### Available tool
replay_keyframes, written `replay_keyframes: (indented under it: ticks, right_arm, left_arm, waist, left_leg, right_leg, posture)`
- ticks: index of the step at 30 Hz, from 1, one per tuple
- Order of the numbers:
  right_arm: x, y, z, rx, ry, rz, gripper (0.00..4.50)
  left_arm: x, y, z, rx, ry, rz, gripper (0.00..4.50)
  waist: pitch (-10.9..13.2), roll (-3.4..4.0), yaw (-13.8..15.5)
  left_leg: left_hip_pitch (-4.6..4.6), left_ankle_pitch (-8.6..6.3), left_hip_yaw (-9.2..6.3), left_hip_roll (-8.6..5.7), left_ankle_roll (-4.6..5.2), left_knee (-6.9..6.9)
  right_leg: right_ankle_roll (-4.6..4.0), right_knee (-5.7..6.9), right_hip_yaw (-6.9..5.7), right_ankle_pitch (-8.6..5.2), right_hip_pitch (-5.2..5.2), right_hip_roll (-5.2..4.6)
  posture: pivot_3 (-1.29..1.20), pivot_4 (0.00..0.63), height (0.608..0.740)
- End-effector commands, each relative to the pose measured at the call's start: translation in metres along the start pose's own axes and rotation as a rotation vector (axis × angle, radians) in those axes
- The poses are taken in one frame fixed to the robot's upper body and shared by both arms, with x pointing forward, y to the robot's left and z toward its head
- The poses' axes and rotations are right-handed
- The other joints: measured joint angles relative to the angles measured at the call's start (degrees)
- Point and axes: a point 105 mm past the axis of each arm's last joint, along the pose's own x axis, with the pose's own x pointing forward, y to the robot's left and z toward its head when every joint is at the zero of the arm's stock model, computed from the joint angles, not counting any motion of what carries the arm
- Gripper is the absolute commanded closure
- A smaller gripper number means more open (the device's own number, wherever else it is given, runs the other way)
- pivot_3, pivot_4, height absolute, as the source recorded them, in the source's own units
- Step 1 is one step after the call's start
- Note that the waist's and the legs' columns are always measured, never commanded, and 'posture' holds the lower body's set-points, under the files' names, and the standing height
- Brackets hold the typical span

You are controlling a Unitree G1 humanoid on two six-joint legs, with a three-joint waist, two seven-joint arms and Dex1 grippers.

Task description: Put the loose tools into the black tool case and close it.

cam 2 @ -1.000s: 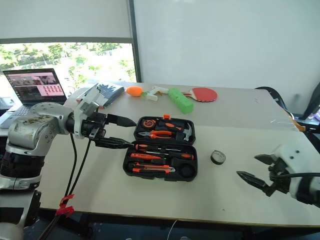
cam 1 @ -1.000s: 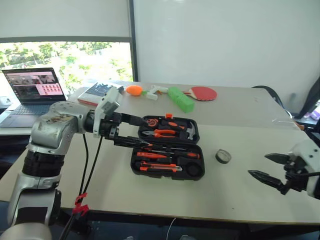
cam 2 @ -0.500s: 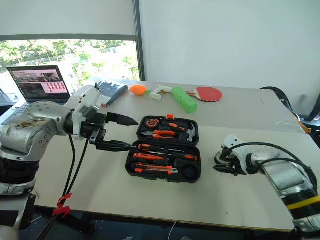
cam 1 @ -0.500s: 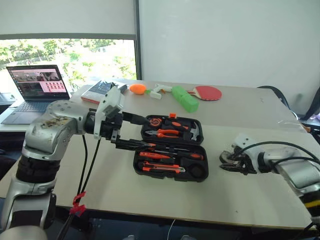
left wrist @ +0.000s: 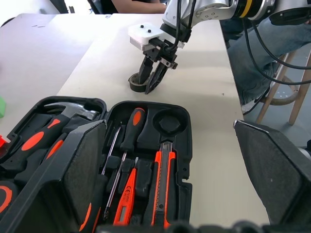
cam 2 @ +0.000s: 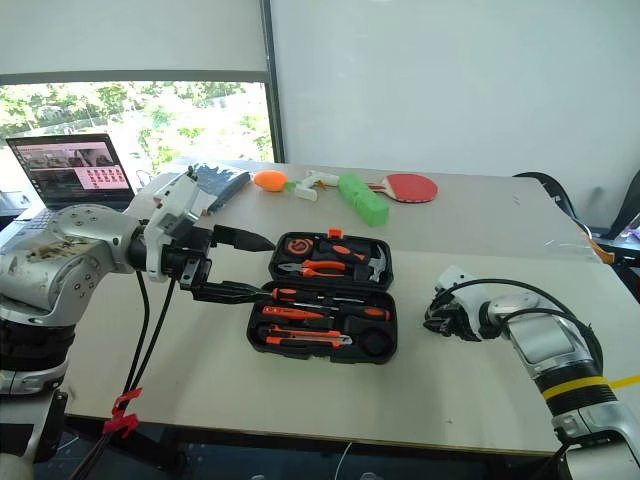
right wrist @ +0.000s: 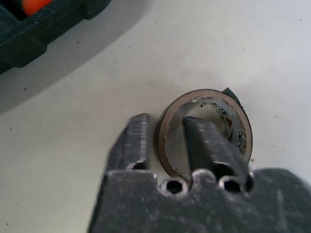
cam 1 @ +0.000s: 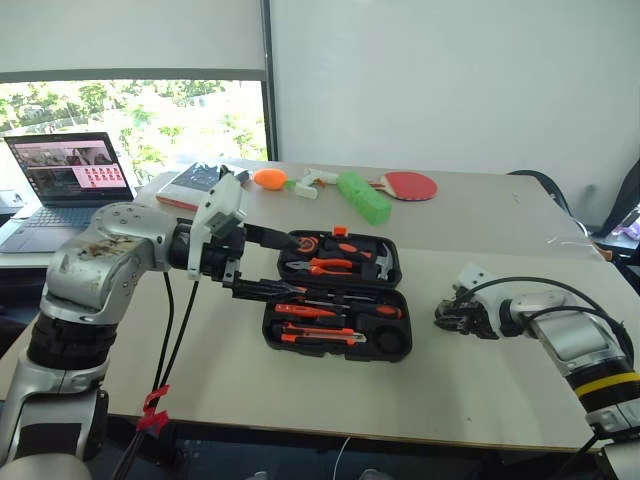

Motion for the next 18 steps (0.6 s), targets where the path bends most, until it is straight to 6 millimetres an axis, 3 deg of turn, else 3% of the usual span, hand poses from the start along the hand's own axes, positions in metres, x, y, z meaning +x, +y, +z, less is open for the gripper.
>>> replay_keyframes:
  ticks: [1,6,9,13,18]
  right_arm:
    - [-0.023,0.000,0.026,-0.038,-0.090,0.012,4.46]
    - [-0.040,0.056,0.074,-0.135,-0.273,0.233,4.46]
    - [-0.041,0.089,0.086,-0.203,-0.301,0.329,4.46]
    - [-0.030,0.117,0.083,-0.273,-0.275,0.375,4.46]
    - [-0.014,0.119,0.063,-0.323,-0.189,0.346,4.46]
  left_arm:
    - [-0.002,0.000,0.005,0.040,0.003,0.002,0.00]
    - [-0.003,-0.002,0.000,0.030,0.024,-0.013,0.00]
    - [-0.002,-0.003,-0.001,0.031,0.031,-0.020,0.00]
    - [0.000,-0.003,-0.001,0.031,0.036,-0.024,0.00]
    - [-0.001,-0.002,-0.003,0.034,0.047,-0.018,0.00]
  waist:
    - [0.0,0.01,0.1]
    - [0.0,0.05,0.0]
    - [0.0,0.05,0.0]
    - [0.0,0.04,0.2]
    - [0.0,0.04,0.4]
  left_leg:
    - [-0.01,0.00,0.00,0.00,0.00,-0.01]
    - [-0.02,0.00,-0.02,0.04,0.00,-0.04]
    - [-0.02,0.00,-0.03,0.07,0.00,-0.05]
    - [-0.02,-0.01,-0.03,0.04,0.00,-0.03]
    - [-0.04,0.00,0.00,0.00,0.00,0.00]
  right_leg:
    - [0.00,-0.01,0.00,0.00,-0.01,0.00]
    - [0.00,-0.01,0.00,-0.01,-0.04,0.04]
    - [-0.01,0.00,-0.01,-0.01,-0.04,0.06]
    - [-0.01,-0.01,-0.01,-0.01,-0.03,0.03]
    - [0.00,-0.02,-0.02,-0.01,-0.03,-0.02]
  posture:
    - [0.00,0.150,0.736]
    - [0.00,0.150,0.736]
    - [0.00,0.150,0.736]
    - [0.00,0.150,0.736]
    - [0.00,0.150,0.736]
